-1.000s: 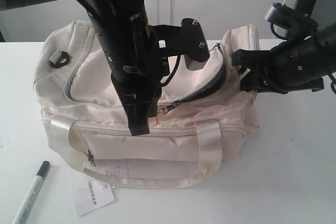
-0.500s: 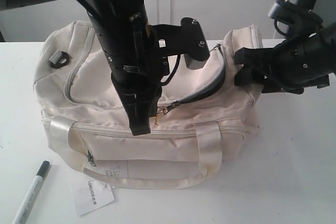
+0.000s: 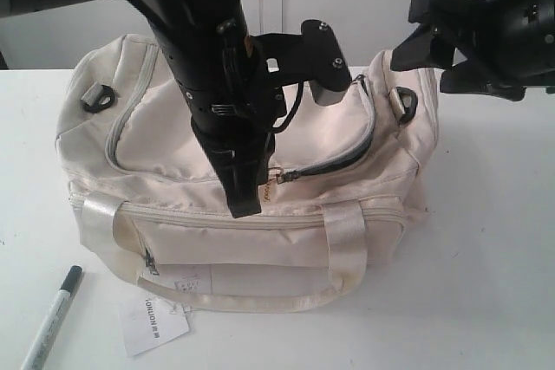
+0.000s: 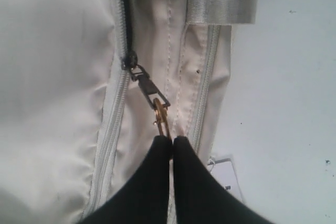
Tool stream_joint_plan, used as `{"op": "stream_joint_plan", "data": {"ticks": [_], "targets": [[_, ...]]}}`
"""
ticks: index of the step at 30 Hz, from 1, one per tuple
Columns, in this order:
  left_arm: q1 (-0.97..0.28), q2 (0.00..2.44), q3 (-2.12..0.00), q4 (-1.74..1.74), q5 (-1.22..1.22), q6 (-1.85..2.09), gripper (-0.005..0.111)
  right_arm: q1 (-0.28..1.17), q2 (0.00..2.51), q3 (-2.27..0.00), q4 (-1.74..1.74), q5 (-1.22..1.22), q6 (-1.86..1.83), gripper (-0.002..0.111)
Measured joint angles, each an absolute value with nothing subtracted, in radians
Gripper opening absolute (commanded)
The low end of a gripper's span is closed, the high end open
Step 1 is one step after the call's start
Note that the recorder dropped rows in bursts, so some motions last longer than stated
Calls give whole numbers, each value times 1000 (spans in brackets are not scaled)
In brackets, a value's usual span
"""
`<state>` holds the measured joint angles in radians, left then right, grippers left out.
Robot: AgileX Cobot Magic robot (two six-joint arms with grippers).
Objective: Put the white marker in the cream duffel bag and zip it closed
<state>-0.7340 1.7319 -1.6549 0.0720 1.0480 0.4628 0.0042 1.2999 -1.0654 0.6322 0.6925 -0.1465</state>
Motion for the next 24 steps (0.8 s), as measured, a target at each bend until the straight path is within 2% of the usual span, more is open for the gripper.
{"op": "stream_joint_plan", "data": {"ticks": [10,15,24], "targets": [[-734,1732,-1655,72,1031,461,0,43,1405,-1065,764,705,-209,60],[-734,1732,-1655,72,1029,461,0,81,1441,-1065,766,665,-221,54],[-734,1732,-1655,72,1029,461,0,93,1517,-1065,764,627,-243,52]]}}
